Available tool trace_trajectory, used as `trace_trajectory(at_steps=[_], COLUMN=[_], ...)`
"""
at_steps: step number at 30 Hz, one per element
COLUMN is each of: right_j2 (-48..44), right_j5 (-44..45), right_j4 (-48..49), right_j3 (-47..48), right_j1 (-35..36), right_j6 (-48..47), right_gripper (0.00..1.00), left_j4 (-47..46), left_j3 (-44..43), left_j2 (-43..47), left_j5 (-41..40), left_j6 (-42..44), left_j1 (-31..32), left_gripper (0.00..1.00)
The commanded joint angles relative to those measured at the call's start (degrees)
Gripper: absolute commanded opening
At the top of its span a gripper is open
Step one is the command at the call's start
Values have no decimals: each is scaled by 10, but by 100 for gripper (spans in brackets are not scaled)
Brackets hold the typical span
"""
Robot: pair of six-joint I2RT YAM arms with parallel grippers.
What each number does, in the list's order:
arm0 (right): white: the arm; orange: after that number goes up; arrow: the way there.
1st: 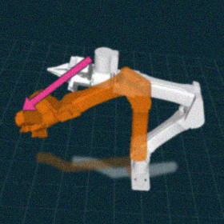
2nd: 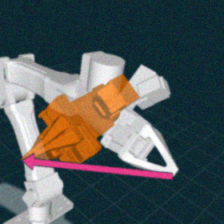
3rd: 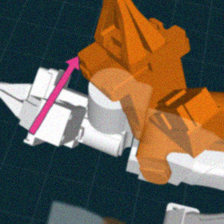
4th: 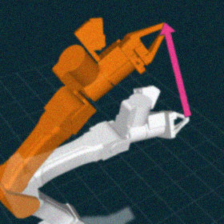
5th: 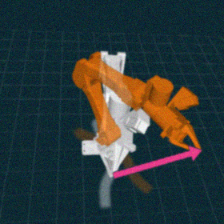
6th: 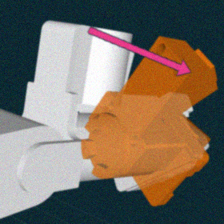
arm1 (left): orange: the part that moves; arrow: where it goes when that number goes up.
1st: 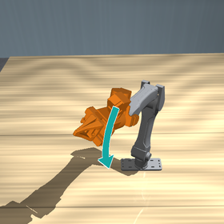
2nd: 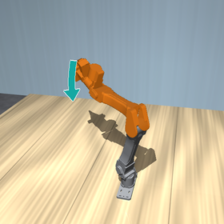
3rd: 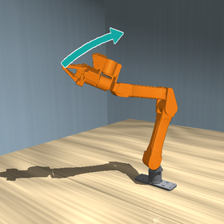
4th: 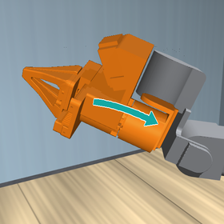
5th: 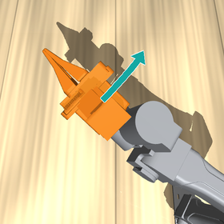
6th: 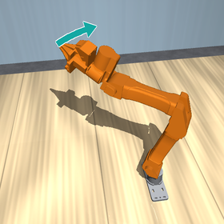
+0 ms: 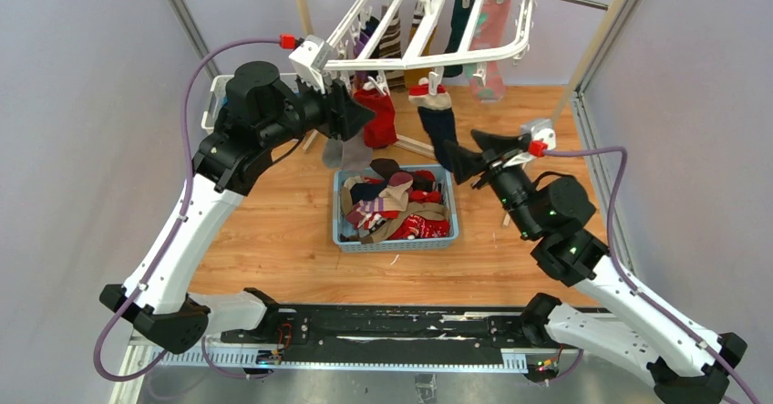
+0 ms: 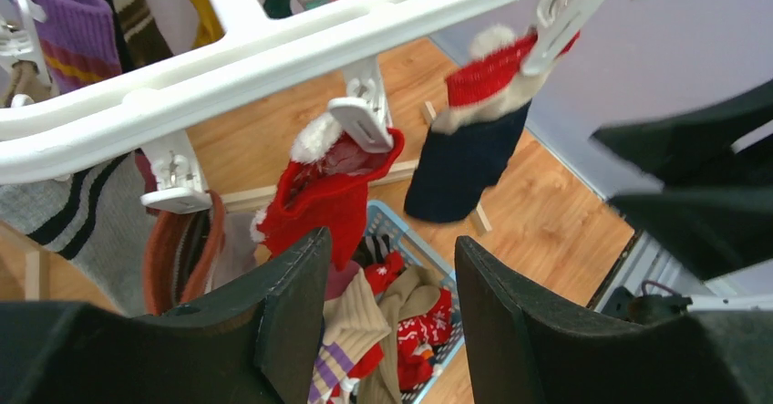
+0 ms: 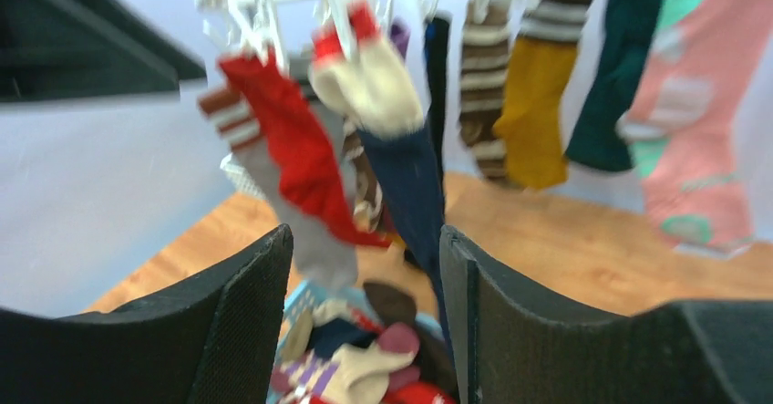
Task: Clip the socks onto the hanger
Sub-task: Open the clamp at the hanger.
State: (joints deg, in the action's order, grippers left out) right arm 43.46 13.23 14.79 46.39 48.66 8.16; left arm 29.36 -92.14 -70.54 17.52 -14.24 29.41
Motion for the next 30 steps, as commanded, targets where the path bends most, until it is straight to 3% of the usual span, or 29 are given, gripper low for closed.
trace_trajectory(at_steps=[1, 11, 16, 20, 30], right_j2=[22, 99, 94, 78, 117], right_j5=[-9, -30, -88, -151, -251], right_j4=[31, 31, 3, 1, 2], right_j3=[70, 178, 177, 164, 184], right_j1=[-40, -145, -218, -267, -354], right_j6=[-104, -206, -172, -139, -85], right_gripper=[59, 52, 47, 50, 58], left_j4=[9, 8, -9, -14, -52], left_j3=[8, 26, 48, 27, 40], left_j2=[5, 2, -18, -47, -31], left_j5=[33, 11, -64, -152, -204], left_j6=[18, 51, 114, 141, 162], left_j1=[-2, -2, -3, -5, -20], left_gripper=[56, 55, 55, 53, 52])
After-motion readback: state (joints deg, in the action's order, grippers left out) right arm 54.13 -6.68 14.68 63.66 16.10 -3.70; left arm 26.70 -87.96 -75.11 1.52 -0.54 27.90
